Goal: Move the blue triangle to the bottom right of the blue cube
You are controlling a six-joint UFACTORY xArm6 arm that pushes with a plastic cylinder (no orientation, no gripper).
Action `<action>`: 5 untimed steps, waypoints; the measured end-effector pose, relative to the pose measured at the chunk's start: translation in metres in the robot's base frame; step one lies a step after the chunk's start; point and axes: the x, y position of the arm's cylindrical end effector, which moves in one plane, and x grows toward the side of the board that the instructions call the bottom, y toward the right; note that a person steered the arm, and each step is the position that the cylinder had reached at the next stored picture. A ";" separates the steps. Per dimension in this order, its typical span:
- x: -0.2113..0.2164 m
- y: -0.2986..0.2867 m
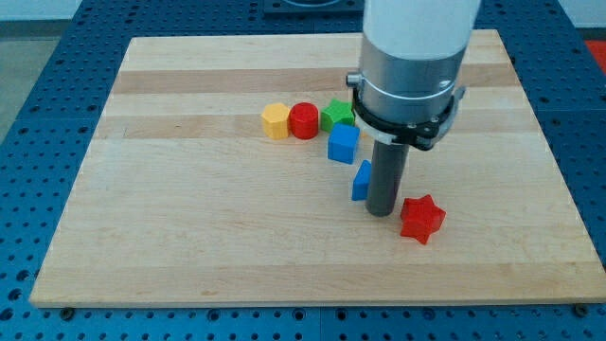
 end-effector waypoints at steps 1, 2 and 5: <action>0.000 0.012; -0.001 0.013; -0.007 0.001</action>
